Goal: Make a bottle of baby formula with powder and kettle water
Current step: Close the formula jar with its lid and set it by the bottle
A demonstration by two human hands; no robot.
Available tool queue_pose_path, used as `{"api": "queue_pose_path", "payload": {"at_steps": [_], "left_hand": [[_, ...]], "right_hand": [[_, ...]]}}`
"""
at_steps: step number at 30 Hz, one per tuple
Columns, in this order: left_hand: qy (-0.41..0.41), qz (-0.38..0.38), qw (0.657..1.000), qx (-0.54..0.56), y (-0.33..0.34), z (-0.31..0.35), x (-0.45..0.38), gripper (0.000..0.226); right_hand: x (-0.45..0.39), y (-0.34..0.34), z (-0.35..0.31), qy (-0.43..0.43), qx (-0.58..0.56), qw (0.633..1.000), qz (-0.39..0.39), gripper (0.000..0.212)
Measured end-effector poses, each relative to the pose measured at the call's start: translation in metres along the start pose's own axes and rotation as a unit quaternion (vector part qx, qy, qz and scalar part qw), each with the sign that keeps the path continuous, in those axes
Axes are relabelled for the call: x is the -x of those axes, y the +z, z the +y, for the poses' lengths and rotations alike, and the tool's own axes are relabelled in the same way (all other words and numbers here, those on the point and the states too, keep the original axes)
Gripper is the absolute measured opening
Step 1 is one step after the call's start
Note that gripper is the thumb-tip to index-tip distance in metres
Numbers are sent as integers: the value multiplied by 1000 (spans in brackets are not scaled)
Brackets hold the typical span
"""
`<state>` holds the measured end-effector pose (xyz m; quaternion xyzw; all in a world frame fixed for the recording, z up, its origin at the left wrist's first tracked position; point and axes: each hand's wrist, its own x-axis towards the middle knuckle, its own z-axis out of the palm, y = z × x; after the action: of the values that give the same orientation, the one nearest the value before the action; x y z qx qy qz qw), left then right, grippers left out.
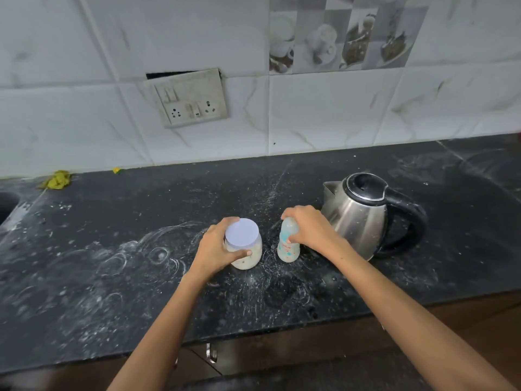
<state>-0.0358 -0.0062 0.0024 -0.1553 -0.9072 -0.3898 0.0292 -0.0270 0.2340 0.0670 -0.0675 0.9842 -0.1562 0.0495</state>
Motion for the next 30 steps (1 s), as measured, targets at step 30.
{"api": "queue_pose_path", "payload": {"at_steps": [30], "left_hand": [[-14,-64,998,-17,-10,15,-18,92]], "right_hand": [[11,4,16,-32,-41,998,36,55]]}}
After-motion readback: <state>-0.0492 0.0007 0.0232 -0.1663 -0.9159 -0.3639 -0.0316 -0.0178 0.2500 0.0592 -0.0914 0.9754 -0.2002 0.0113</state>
